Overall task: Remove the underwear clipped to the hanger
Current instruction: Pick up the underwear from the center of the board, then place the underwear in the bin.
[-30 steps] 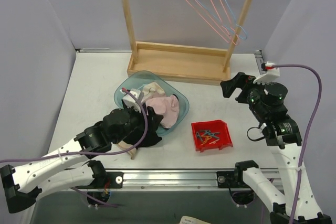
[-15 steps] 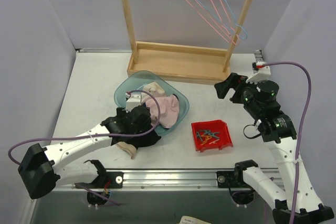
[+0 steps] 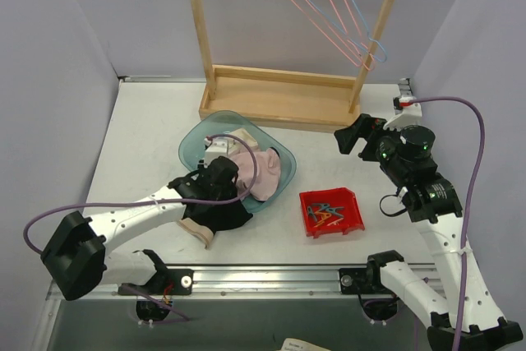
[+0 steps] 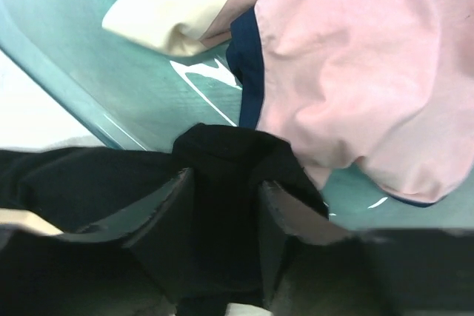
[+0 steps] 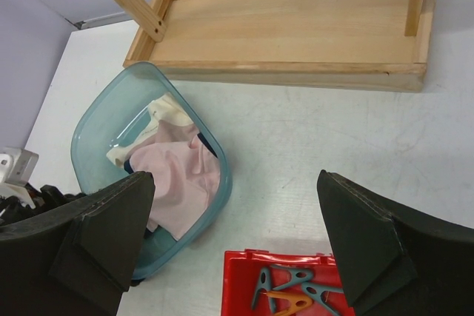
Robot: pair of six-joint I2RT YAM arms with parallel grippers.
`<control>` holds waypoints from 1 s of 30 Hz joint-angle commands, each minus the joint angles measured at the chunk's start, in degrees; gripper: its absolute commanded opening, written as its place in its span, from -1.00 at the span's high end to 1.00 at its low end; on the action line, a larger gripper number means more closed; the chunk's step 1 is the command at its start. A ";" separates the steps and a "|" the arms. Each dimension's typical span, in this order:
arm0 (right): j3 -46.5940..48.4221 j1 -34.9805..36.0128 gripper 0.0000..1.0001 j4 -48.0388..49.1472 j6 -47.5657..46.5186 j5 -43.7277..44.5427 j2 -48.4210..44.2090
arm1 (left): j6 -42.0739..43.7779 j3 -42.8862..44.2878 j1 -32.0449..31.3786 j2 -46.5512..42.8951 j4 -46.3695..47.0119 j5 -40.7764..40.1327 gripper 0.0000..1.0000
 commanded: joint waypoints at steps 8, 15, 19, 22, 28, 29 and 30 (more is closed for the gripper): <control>-0.12 0.34 -0.93 2.90 -0.84 -0.66 0.09 | 3.76 10.49 0.40 -7.29 -9.18 4.43 0.95; -0.21 0.52 -0.93 3.61 -0.40 -0.57 0.87 | 11.30 25.43 -0.40 -14.42 -17.64 6.27 0.94; -0.04 0.52 -0.93 4.31 -0.14 -0.66 1.14 | 16.50 32.73 -0.31 -11.88 -16.15 6.80 0.95; 0.14 0.52 -0.93 4.31 -0.40 -0.40 1.49 | 19.31 36.87 -0.22 -8.80 -15.79 7.59 0.95; -0.39 0.43 -0.93 5.18 -0.40 0.04 2.46 | 25.90 35.75 1.27 -5.89 -4.30 7.59 0.95; -0.47 0.43 -0.93 5.28 -0.32 0.04 2.72 | 27.22 35.03 1.71 -5.81 -1.76 7.77 0.94; -0.65 0.52 -0.93 5.45 -0.23 0.13 2.81 | 29.23 34.59 2.32 -5.02 1.92 7.68 0.95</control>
